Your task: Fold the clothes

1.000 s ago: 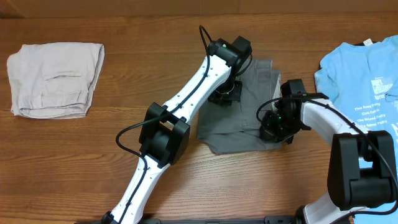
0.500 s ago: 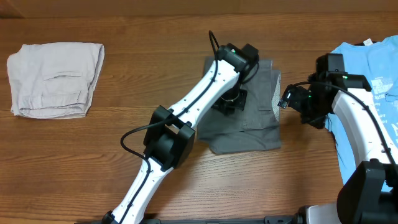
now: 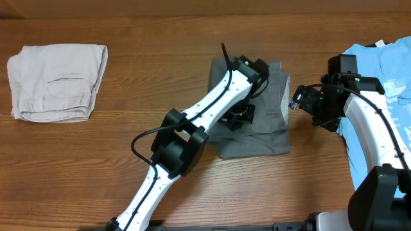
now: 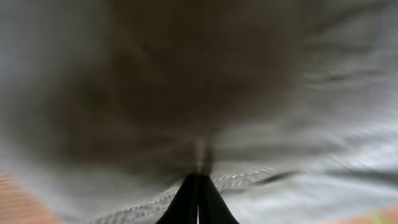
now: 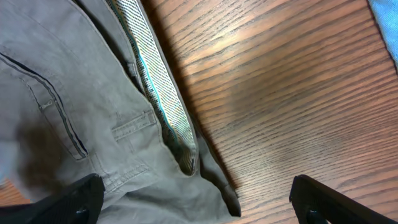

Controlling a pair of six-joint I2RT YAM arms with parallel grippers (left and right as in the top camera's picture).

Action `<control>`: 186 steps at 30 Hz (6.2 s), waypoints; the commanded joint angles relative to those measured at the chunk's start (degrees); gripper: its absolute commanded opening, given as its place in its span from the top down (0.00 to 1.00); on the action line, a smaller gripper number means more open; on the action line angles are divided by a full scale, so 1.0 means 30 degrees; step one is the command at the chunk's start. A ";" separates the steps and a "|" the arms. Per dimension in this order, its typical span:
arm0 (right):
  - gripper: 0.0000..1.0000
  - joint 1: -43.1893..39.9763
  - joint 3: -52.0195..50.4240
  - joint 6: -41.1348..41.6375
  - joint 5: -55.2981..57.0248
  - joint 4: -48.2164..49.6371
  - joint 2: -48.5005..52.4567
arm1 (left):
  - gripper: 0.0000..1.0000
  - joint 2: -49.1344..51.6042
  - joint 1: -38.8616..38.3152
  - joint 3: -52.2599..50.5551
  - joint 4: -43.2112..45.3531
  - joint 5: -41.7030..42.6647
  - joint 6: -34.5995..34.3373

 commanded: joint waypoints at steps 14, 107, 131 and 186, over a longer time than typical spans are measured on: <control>0.00 -0.0015 0.0146 -0.0073 0.0197 0.0095 -0.0087 | 0.96 -0.0386 0.3738 -0.5085 0.1508 -0.6207 -0.0772; 0.00 -0.0015 0.0146 -0.0073 0.0204 0.0095 -0.0087 | 0.60 -1.1402 0.2412 -1.6874 1.1970 -0.5763 0.7490; 0.00 -0.0015 0.0146 -0.0073 0.0197 0.0095 -0.0087 | 0.65 -1.1395 0.2477 -1.6874 1.1715 -0.6411 0.9267; 0.00 -0.0015 0.0146 -0.0073 0.0197 0.0095 -0.0087 | 0.96 -1.2546 0.2463 -1.6852 0.8051 -0.9916 0.3045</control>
